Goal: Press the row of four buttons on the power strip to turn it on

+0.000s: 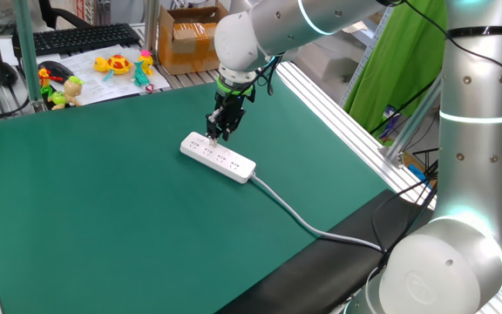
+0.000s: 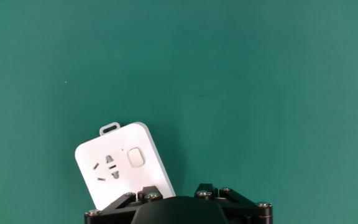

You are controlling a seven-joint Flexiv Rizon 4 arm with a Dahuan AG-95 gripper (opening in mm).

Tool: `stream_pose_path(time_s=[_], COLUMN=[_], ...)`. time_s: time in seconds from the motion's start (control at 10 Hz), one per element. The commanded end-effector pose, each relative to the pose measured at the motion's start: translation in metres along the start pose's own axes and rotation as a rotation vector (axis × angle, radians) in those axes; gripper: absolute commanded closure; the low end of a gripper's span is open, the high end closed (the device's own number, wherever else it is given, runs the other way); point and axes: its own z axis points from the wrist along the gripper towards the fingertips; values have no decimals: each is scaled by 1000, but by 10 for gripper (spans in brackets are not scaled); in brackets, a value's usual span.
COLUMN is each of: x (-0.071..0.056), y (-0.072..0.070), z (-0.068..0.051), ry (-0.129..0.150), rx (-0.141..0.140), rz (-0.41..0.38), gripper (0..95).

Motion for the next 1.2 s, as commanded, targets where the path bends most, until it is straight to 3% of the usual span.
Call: stream_pose_path(time_s=[0.1,0.7,1.2], x=[0,-7,-16], y=[0,1,13], z=[8,-7,-7], ry=[2,1,-14], rx=[1,3,5], rz=[2,6,5], gripper=[570,570,570])
